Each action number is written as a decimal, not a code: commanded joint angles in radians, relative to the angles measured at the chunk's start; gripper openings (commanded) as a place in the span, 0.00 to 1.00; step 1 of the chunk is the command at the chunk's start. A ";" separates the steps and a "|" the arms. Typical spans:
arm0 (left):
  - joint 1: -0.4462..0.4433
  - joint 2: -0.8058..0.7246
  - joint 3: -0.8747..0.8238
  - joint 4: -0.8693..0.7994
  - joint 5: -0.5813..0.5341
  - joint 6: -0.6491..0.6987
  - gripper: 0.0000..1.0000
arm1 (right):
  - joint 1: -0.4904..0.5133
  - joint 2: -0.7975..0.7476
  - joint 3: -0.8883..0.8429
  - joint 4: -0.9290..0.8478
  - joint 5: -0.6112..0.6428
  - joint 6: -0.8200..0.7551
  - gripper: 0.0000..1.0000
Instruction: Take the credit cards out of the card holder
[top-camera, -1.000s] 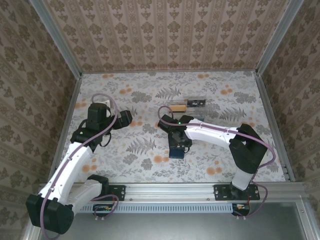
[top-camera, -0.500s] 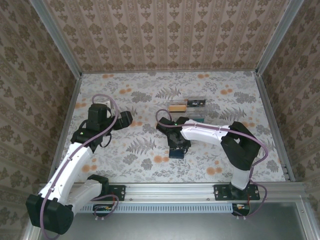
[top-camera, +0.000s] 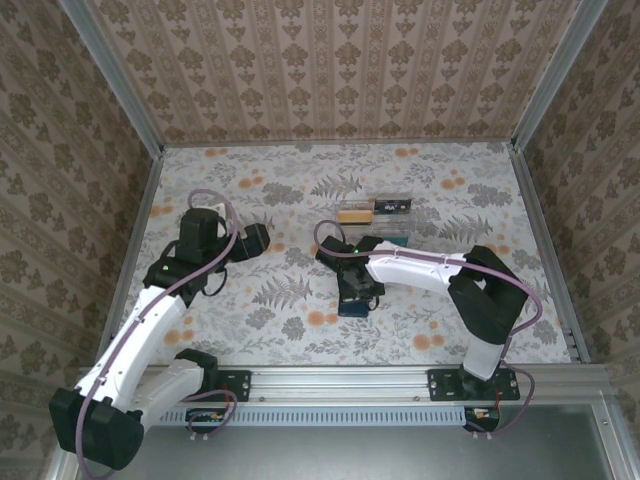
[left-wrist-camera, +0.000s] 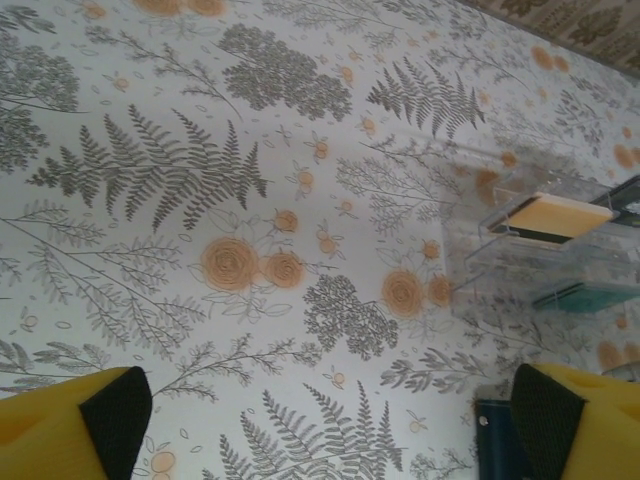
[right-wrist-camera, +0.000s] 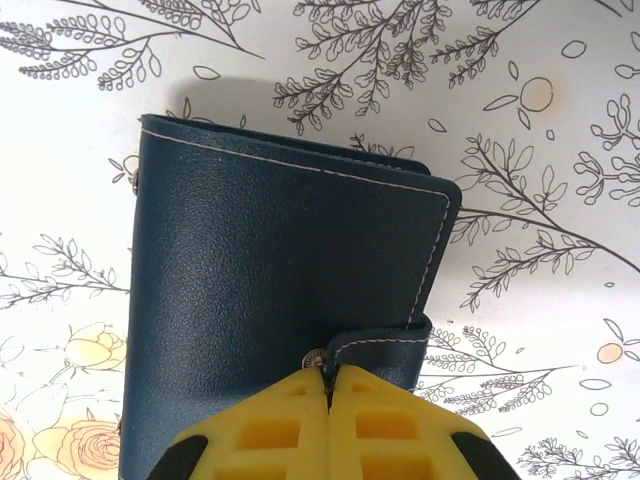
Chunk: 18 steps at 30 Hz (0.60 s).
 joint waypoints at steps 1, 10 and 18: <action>-0.029 -0.003 -0.016 0.006 0.074 -0.073 0.86 | 0.006 -0.052 -0.017 0.009 0.004 -0.016 0.00; -0.127 0.028 -0.090 0.099 0.179 -0.233 0.31 | 0.014 -0.122 -0.008 0.155 -0.098 -0.010 0.00; -0.141 0.022 -0.082 0.056 0.137 -0.215 0.45 | 0.013 -0.216 -0.036 0.281 -0.195 -0.008 0.00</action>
